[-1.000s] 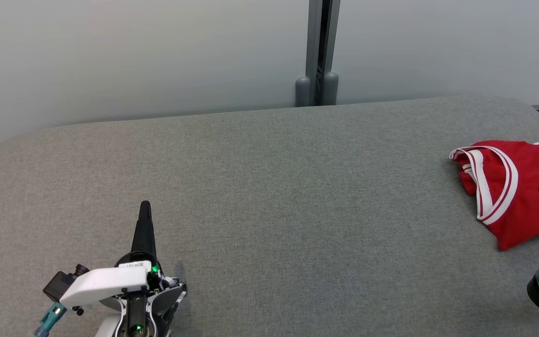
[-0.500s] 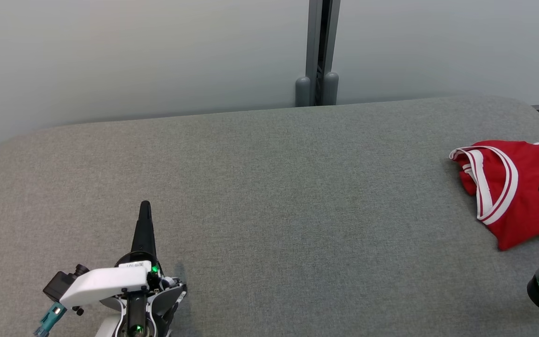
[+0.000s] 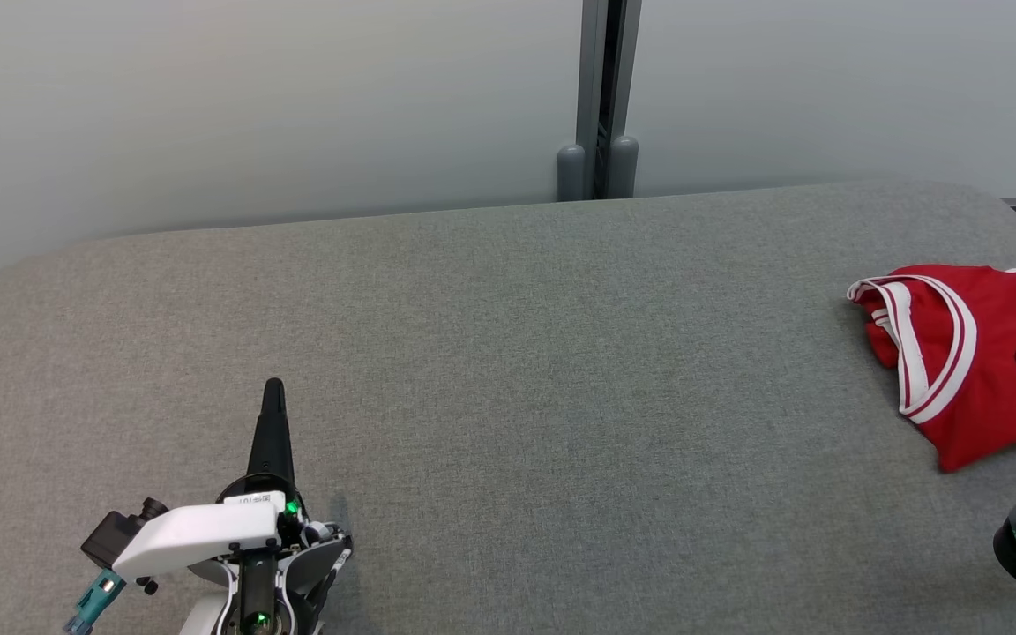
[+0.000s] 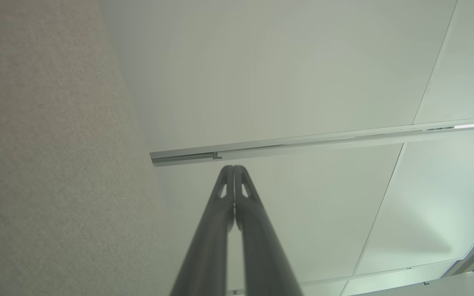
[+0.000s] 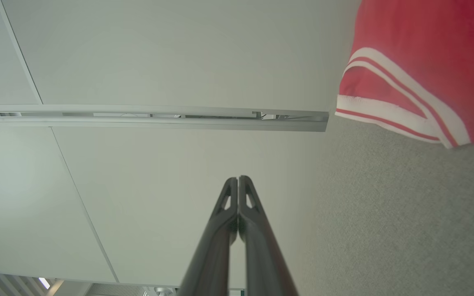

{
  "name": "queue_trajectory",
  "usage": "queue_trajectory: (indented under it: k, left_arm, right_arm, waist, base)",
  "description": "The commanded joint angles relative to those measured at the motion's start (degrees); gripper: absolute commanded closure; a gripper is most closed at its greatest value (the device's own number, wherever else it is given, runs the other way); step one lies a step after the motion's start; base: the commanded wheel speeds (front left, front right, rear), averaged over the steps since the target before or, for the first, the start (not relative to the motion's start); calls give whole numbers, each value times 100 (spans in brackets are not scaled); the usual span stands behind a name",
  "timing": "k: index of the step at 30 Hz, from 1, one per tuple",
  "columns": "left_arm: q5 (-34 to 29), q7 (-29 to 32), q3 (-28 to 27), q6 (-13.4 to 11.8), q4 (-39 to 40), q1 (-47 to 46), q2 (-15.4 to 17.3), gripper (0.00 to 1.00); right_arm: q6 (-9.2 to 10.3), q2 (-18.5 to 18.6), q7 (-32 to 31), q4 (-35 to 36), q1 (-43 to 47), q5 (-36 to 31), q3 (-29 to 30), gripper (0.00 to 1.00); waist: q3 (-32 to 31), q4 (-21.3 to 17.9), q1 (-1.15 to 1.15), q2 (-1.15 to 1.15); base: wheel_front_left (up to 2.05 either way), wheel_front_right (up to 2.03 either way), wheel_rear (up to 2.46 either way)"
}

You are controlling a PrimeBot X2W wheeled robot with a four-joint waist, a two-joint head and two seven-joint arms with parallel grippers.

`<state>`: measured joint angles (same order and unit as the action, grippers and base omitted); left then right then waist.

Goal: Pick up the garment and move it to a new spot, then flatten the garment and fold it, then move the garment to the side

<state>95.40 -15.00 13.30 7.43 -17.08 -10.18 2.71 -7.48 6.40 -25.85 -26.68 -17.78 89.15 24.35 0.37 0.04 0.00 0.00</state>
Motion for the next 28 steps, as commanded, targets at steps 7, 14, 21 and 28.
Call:
queue_trajectory:
  k: [7, 14, 21, 28]
  left_arm:
    - [0, -7, -12, 22, 5, -77, 20, 100]
    - [0, -7, -12, 22, 6, -77, 20, 100]
    - [0, -7, -12, 22, 6, -77, 20, 100]
    - [0, -7, -12, 22, 6, -77, 20, 100]
  right_arm:
    - [-2, 46, 23, -5, -1, 22, -1, 100]
    - [-2, 47, 18, -5, -1, 25, -1, 100]
    - [-2, 48, 20, -5, 0, 27, -3, 100]
    - [-2, 49, 22, -5, 1, 29, -5, 100]
  waist:
    - [0, 0, 0, 0]
    - [0, 0, 0, 0]
    - [0, 0, 0, 0]
    - [0, 0, 0, 0]
  base:
    - [0, 0, 0]
    - [0, 0, 0]
    - [0, 0, 0]
    - [0, 0, 0]
